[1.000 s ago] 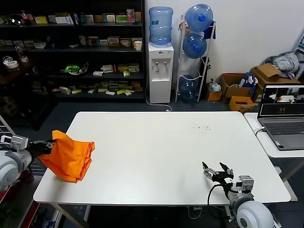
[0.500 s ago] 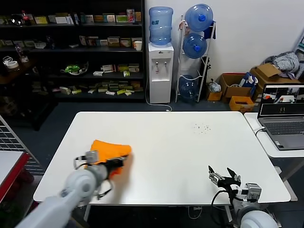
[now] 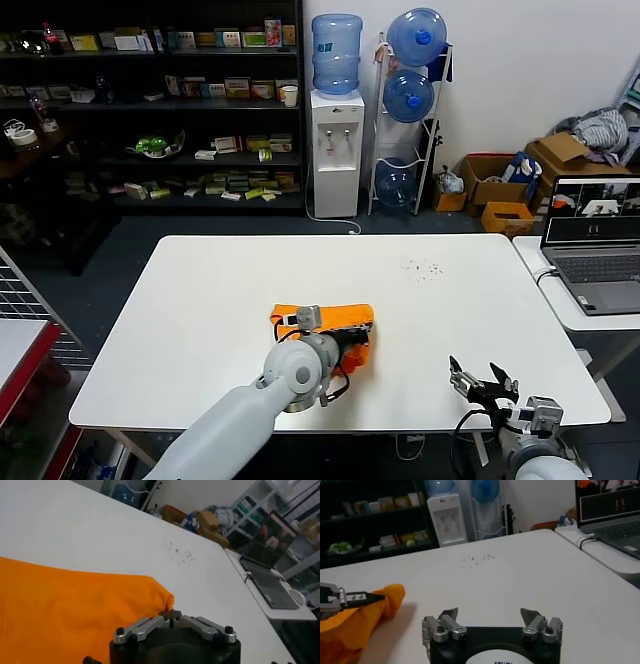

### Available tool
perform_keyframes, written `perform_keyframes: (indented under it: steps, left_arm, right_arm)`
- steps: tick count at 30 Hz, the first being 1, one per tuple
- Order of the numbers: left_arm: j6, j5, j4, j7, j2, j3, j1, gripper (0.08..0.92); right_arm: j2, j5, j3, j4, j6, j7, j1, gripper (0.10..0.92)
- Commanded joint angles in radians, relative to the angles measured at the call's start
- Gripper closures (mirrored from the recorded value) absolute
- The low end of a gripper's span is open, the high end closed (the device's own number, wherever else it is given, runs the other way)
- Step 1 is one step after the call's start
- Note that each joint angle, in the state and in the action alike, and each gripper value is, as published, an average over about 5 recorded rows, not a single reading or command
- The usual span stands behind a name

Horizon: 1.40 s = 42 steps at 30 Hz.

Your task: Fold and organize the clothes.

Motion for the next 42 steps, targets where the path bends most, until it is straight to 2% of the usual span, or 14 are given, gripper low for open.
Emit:
perform_keyframes:
  steps: [1,7,10,14,16,18,20,22,25,27,30,33,37,42]
  left_arm:
    - [-0.006,0.017,0.065,-0.044,-0.124,0.084,-0.069,0.908]
    - [0.004,0.022,0.054,-0.032,-0.124,0.075,-0.055,0.908]
    - [0.0,0.008,0.008,-0.042,-0.127,0.048,-0.034,0.892]
    - [-0.005,-0.061,-0.15,-0.099,-0.103,-0.019,0.019,0.8]
    - [-0.005,-0.083,-0.238,-0.107,-0.062,-0.067,0.06,0.739]
    - [-0.003,-0.073,-0.301,-0.08,0.001,-0.138,0.115,0.679]
    - [-0.008,-0.012,-0.34,-0.004,0.081,-0.227,0.187,0.627]
    - [-0.047,0.128,-0.36,0.147,0.172,-0.334,0.295,0.566]
    - [-0.206,0.4,-0.345,0.426,0.281,-0.5,0.508,0.479]
    - [-0.326,0.526,-0.324,0.557,0.308,-0.625,0.654,0.419]
    - [-0.456,0.636,-0.298,0.661,0.273,-0.795,0.834,0.332]
    - [-0.573,0.718,-0.282,0.72,0.208,-0.893,0.933,0.249]
    - [-0.716,0.82,-0.259,0.768,0.128,-0.95,0.966,0.185]
    - [-0.764,0.821,-0.242,0.796,0.071,-0.992,0.962,0.177]
  right_arm:
    - [0.001,-0.001,0.002,0.005,0.0,0.001,-0.008,0.203]
    - [-0.002,-0.014,0.004,0.002,0.029,-0.03,-0.011,0.203]
    - [-0.003,-0.04,0.006,-0.004,0.073,-0.078,-0.008,0.203]
    - [-0.015,-0.069,0.014,-0.006,0.107,-0.145,0.003,0.203]
    - [-0.025,-0.078,0.024,-0.009,0.118,-0.184,0.009,0.203]
    - [-0.032,-0.092,0.034,-0.019,0.142,-0.224,0.011,0.203]
    - [-0.036,-0.112,0.046,-0.032,0.186,-0.268,0.007,0.203]
    - [-0.036,-0.136,0.061,-0.05,0.241,-0.316,-0.001,0.203]
    - [-0.028,-0.166,0.089,-0.083,0.31,-0.371,-0.009,0.203]
    - [-0.02,-0.179,0.115,-0.11,0.358,-0.403,-0.011,0.203]
    - [-0.001,-0.187,0.166,-0.158,0.436,-0.459,-0.012,0.203]
    - [0.023,-0.203,0.21,-0.207,0.493,-0.509,-0.009,0.203]
    - [0.062,-0.229,0.245,-0.262,0.541,-0.543,0.001,0.203]
    - [0.139,-0.3,0.284,-0.282,0.588,-0.545,0.001,0.203]
